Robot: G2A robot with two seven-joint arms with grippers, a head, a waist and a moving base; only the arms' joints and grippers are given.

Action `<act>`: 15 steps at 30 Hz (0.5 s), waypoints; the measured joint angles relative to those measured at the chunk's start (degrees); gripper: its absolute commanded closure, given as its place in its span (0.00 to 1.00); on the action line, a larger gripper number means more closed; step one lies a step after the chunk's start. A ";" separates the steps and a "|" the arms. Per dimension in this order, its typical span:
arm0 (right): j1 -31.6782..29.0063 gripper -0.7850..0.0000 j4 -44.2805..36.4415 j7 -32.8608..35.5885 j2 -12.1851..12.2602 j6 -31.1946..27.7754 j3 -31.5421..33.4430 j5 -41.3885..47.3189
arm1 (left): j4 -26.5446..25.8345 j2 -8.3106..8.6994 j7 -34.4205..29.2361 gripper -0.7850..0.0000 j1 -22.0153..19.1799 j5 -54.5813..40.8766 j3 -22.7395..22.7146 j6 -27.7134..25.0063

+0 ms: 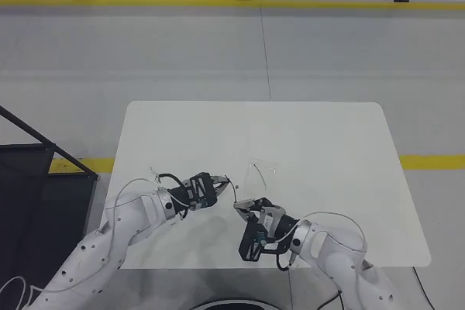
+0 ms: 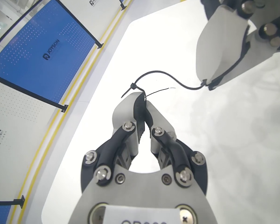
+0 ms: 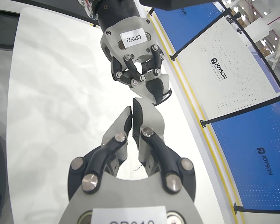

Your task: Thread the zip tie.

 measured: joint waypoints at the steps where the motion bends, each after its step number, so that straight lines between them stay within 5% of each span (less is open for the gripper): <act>1: -0.27 0.60 -0.09 -0.43 0.04 0.36 0.33 0.11 | 0.20 -0.06 -0.12 1.00 -0.02 -1.17 -0.19 -0.01; 8: -3.06 0.00 -0.74 -5.52 0.55 2.73 3.20 0.47 | 2.44 -0.34 -0.81 1.00 -1.38 -9.73 -1.70 -3.53; 15: -5.09 0.00 0.20 -14.24 0.90 4.13 5.56 3.39 | 4.22 -0.48 -0.78 1.00 -2.31 -16.56 -2.95 -6.83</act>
